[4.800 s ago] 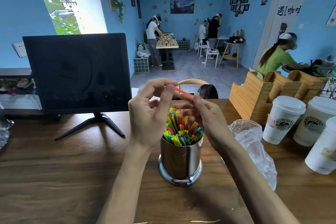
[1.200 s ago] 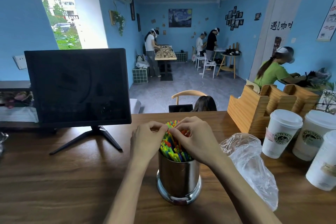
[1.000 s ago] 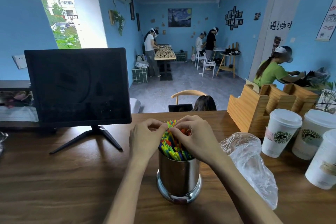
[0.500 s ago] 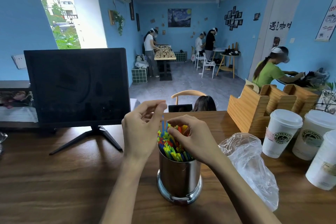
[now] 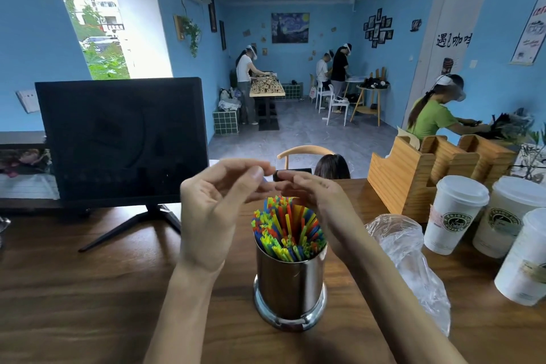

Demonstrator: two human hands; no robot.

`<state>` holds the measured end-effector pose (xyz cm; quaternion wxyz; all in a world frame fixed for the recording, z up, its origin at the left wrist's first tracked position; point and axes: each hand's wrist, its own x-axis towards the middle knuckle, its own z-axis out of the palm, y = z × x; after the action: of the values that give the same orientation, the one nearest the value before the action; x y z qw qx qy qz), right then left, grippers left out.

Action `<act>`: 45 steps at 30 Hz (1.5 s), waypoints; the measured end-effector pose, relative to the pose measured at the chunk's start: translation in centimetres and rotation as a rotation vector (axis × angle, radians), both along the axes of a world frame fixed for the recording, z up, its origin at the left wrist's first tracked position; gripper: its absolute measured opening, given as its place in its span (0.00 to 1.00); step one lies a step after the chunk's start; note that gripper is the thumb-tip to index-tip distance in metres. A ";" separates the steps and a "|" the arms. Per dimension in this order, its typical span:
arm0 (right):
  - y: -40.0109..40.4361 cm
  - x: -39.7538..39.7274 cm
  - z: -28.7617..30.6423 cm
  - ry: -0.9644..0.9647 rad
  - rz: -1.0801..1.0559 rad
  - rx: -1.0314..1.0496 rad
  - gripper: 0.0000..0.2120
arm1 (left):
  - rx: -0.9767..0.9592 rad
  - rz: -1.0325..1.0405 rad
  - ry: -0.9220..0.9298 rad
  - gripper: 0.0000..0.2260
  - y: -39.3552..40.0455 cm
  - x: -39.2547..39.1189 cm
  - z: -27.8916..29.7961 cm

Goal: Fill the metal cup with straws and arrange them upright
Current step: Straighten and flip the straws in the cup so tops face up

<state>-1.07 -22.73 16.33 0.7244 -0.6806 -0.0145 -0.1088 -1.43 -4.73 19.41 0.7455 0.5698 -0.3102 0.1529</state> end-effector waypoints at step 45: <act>0.4 0.5 -3.6 -0.270 -0.436 -0.876 0.05 | 0.626 0.300 0.284 0.10 -1.4 6.4 -7.6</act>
<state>-0.58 -22.32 12.75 0.3232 -0.8875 -0.0099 -0.3283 4.98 -6.15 11.83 0.5402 0.8247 -0.1488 0.0777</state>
